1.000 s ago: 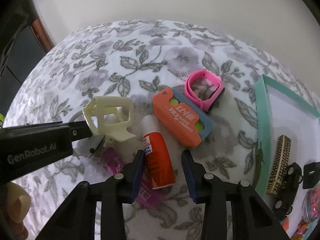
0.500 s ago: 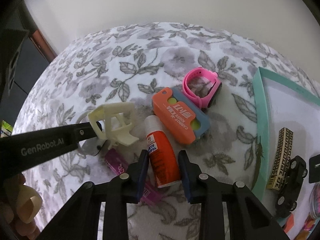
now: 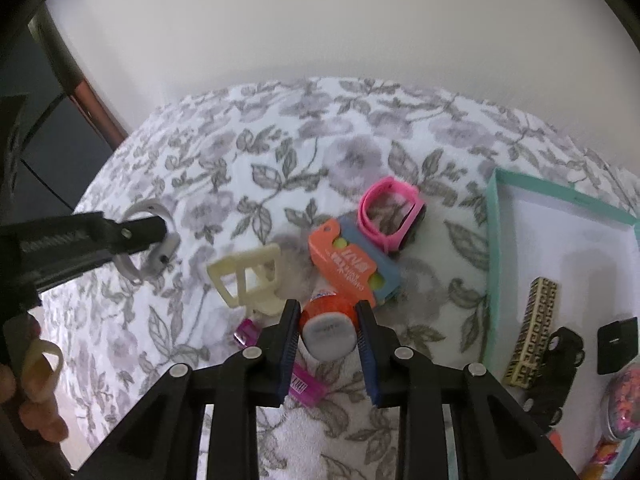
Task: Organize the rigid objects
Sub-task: 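Lift and carry the glue stick and white bracelet over the tray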
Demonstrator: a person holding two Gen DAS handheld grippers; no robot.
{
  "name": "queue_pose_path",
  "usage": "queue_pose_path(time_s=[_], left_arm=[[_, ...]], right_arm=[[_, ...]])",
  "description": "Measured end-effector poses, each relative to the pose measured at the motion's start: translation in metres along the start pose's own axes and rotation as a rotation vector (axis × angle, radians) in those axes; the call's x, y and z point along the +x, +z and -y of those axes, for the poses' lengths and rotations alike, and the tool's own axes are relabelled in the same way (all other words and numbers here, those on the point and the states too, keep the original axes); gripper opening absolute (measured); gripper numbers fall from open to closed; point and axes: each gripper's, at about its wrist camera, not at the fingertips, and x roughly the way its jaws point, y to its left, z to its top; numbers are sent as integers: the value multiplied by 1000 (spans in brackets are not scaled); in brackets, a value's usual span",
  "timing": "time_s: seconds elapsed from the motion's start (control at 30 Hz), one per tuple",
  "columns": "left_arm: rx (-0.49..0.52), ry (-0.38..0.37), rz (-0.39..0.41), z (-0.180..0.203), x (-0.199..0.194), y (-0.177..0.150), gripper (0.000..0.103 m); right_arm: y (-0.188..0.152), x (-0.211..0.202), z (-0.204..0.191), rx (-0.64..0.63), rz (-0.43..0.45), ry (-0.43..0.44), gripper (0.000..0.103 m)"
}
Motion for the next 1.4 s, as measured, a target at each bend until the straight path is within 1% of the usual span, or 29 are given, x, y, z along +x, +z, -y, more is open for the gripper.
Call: queue_pose_path(time_s=[0.13, 0.23, 0.33, 0.4, 0.5, 0.63, 0.73, 0.9, 1.03, 1.17, 1.27, 1.4], left_arm=[[13, -19, 58, 3, -24, 6, 19], [20, -24, 90, 8, -35, 8, 19], [48, -27, 118, 18, -45, 7, 19], [71, -26, 128, 28, -48, 5, 19], [99, -27, 128, 40, -47, 2, 19], [145, -40, 122, 62, -45, -5, 19], [189, -58, 114, 86, -42, -13, 19], [290, -91, 90, 130, -34, -32, 19], [367, -136, 54, 165, -24, -50, 19], [446, -179, 0, 197, -9, -72, 19], [496, -183, -32, 214, 4, -88, 19], [530, -178, -56, 225, 19, -101, 19]], right_arm=[[3, -14, 7, 18, 40, -4, 30], [7, -26, 14, 33, 70, -3, 30], [11, -41, 26, 65, 107, -5, 30], [13, -53, 36, 89, 130, -13, 30], [15, -67, 50, 114, 157, -48, 30], [13, -85, 82, 170, 185, -83, 30], [9, -96, 110, 212, 194, -134, 30], [-1, -106, 151, 274, 187, -207, 30], [-10, -109, 179, 321, 177, -228, 30], [-17, -111, 194, 348, 174, -238, 30], [-20, -112, 200, 368, 172, -229, 30], [-21, -107, 198, 363, 160, -220, 30]])
